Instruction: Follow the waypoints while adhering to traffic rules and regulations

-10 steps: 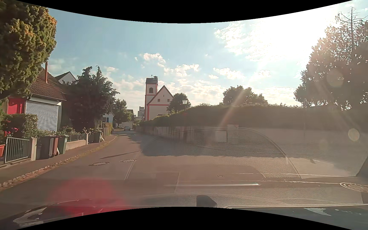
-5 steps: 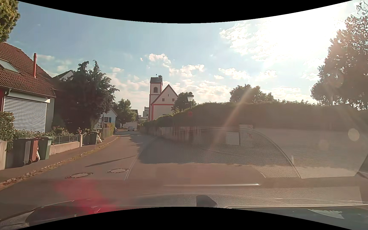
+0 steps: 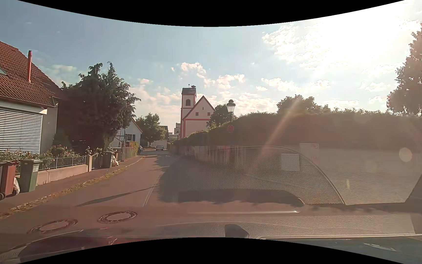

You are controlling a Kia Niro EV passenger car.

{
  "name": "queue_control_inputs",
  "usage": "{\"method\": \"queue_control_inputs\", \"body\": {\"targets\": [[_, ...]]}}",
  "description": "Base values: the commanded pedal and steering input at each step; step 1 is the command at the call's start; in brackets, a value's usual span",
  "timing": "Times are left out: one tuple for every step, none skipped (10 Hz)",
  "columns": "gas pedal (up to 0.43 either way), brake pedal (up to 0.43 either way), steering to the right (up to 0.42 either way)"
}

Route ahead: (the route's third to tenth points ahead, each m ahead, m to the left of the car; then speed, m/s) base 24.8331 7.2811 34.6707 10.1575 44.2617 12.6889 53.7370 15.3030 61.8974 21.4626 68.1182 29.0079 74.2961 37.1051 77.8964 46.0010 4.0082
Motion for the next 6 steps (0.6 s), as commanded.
{"method": "queue_control_inputs", "body": {"targets": [[0.087, 0.000, -0.123], [0.098, 0.000, -0.124], [0.110, 0.000, -0.122], [0.110, 0.000, -0.116], [0.118, 0.000, -0.107], [0.118, 0.000, -0.101]]}}
